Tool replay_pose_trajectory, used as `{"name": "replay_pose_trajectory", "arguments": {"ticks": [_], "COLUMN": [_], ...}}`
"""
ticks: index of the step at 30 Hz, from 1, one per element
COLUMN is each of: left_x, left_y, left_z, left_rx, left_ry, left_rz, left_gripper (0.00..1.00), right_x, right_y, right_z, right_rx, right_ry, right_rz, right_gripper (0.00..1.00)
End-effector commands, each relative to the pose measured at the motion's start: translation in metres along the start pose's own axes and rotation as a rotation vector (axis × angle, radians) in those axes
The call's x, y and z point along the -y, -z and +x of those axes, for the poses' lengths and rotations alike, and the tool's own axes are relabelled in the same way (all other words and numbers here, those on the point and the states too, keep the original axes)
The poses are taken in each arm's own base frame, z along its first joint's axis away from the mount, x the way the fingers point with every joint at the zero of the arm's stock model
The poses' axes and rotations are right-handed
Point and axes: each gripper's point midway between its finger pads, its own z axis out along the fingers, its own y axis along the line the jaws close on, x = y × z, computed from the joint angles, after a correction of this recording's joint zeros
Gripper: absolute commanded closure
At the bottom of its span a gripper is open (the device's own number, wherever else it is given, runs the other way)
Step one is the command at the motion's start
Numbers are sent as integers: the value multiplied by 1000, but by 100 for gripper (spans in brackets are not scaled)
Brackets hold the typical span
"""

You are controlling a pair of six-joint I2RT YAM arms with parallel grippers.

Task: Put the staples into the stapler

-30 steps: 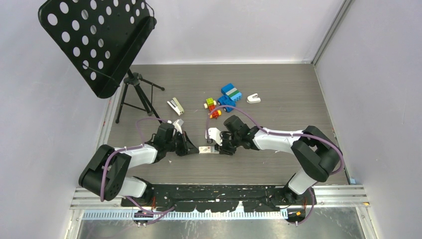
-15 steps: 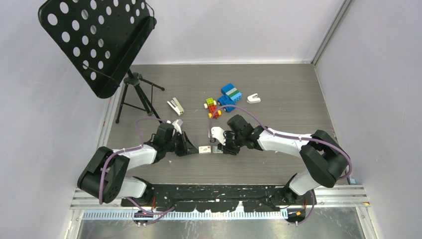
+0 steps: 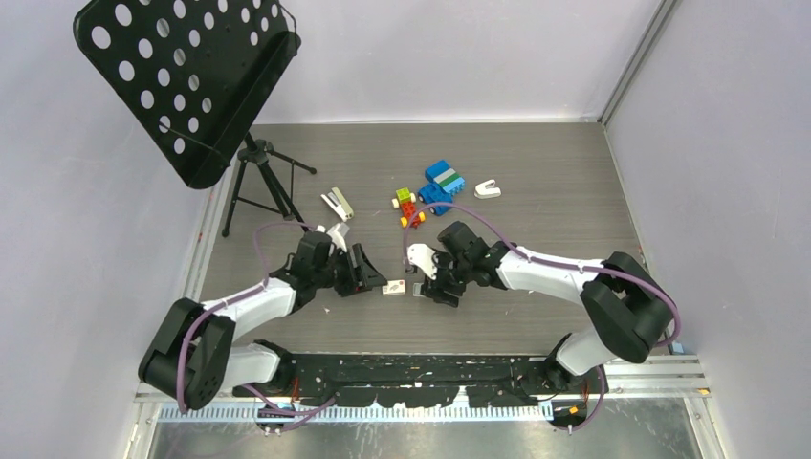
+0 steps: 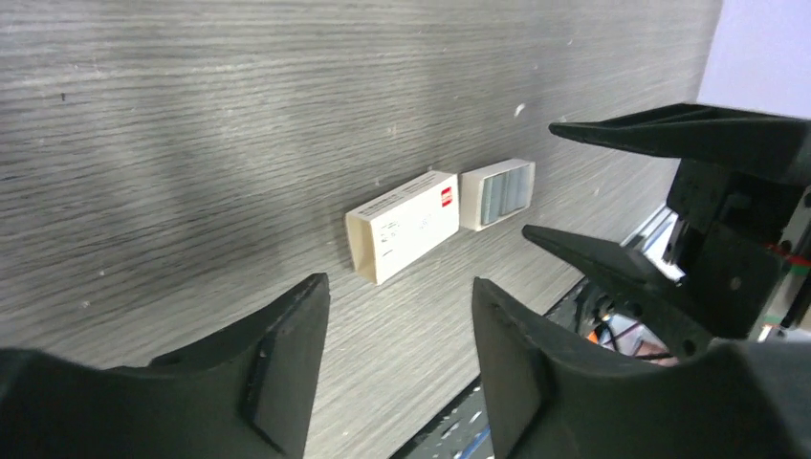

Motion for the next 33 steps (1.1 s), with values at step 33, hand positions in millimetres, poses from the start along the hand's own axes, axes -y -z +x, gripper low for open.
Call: {"name": "replay_pose_trajectory", "arguments": {"ticks": [33], "left_x": [-1], "left_y": [2], "left_z": [-197], "left_rx": [549], "left_ry": [-207], "left_rz": [-805], "left_gripper": [0], "right_x": [106], "right_y": [207], "right_z": [-21], "right_rx": [848], "right_ry": [-628], "right_rz": [1156], "right_gripper": [0]}}
